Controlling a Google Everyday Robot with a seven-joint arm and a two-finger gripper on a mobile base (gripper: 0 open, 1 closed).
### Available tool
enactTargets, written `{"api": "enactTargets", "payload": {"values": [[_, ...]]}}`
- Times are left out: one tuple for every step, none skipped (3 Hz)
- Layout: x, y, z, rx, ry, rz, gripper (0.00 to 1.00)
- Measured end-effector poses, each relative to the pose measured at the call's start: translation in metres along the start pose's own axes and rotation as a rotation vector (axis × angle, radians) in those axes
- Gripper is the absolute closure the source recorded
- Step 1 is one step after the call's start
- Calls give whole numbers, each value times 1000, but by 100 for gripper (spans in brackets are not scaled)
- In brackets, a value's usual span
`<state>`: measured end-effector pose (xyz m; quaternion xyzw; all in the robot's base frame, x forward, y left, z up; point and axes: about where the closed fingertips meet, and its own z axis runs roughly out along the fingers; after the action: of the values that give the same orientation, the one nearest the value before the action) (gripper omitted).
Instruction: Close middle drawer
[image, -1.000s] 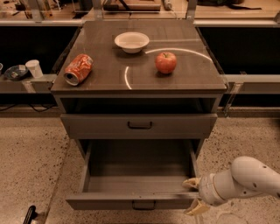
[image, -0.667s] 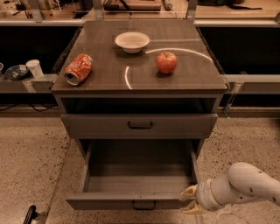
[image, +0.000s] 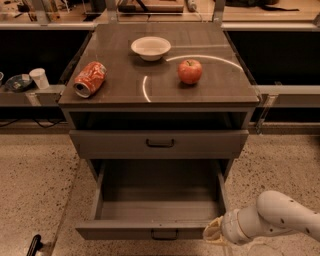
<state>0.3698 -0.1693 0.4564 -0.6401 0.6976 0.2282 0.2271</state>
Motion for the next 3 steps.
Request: {"api": "enactTargets", "payload": {"values": [[4,-6,12,53,54,16,82],[14,-24,34,148,106,96,51],[25,-39,44,212,82,221,27]]}}
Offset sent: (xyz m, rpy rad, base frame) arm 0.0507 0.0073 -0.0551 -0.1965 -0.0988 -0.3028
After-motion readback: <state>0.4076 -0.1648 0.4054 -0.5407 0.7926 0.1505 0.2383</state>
